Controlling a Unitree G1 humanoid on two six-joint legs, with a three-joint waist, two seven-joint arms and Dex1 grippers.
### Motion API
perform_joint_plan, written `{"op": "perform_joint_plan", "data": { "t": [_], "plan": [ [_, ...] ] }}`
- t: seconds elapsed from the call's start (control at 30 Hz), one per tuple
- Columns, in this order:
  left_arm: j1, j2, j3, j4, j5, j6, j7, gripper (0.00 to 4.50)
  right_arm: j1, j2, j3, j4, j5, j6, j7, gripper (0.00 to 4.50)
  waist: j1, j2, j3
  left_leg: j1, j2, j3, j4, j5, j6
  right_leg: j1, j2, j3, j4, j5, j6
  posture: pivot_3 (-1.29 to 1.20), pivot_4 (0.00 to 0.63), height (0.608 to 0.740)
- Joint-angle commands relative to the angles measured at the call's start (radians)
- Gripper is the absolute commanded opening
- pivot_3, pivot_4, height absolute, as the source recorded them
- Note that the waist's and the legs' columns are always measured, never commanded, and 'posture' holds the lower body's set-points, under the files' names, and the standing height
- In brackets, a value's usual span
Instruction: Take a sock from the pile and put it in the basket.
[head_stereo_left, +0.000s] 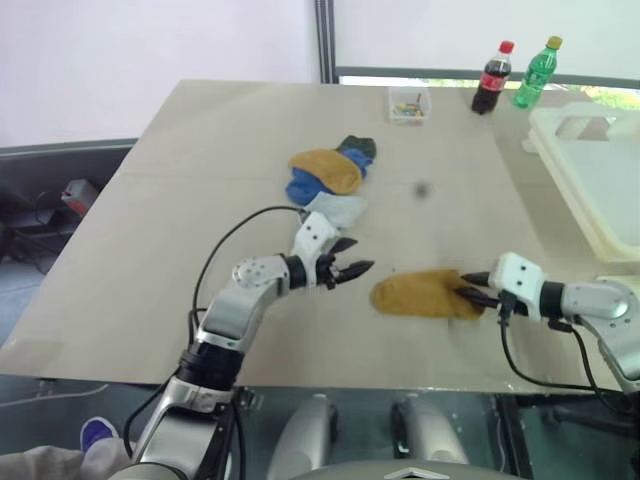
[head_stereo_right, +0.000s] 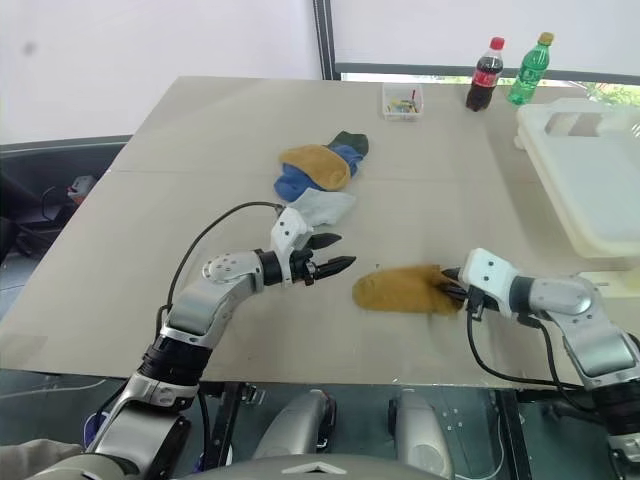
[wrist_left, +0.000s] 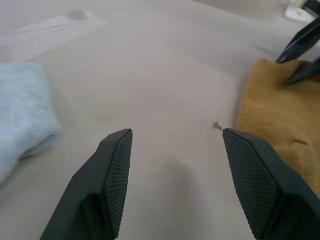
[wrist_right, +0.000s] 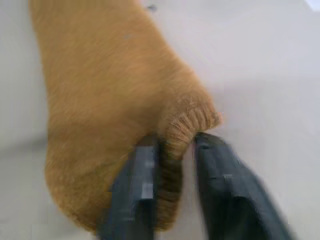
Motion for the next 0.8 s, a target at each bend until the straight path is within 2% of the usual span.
{"op": "perform_joint_plan", "data": {
  "t": [0.03,0.1,0.23,0.43,0.8],
  "plan": [
    [-0.052,-0.016,0.032,-0.002,0.013,-0.029,0.052,3.08,0.026,-0.001,-0.094,-0.123,0.072,0.069,-0.026,3.05,0.001,0.000,0.000,0.000,0.000,0.000,0.000,0.000,0.000,0.000,0.000,0.000,0.000,0.000,0.000,0.00,0.150,0.740],
    [-0.081,-0.029,0.048,0.015,0.028,-0.039,0.100,3.08,0.046,0.004,-0.141,-0.180,0.112,0.117,-0.046,3.89,0.005,0.000,0.000,-0.001,0.000,-0.001,0.000,0.000,0.000,0.000,0.000,-0.001,0.000,0.000,0.000,0.00,0.150,0.740],
    [-0.143,-0.059,0.067,0.087,0.097,-0.078,0.228,3.08,0.040,0.031,-0.206,-0.267,0.183,0.212,-0.106,3.89,0.008,0.000,0.000,-0.001,0.000,-0.001,0.000,0.000,0.000,0.000,0.000,-0.001,-0.001,0.000,0.000,0.00,0.150,0.740],
    [-0.332,-0.171,0.050,0.363,0.228,-0.108,0.472,3.08,-0.028,0.116,-0.167,-0.305,0.174,0.286,-0.217,3.89,0.019,-0.001,0.000,-0.001,-0.002,-0.001,0.000,0.000,0.000,0.000,0.000,-0.001,-0.001,0.000,0.000,0.00,0.150,0.740],
    [-0.600,-0.289,0.079,0.852,0.277,-0.261,0.618,3.08,-0.093,0.184,-0.119,-0.330,0.130,0.327,-0.316,3.89,0.019,-0.002,0.001,-0.006,-0.003,0.000,0.000,0.000,0.000,-0.005,0.000,-0.001,0.000,0.000,0.001,0.00,0.150,0.740]
  ]
}}
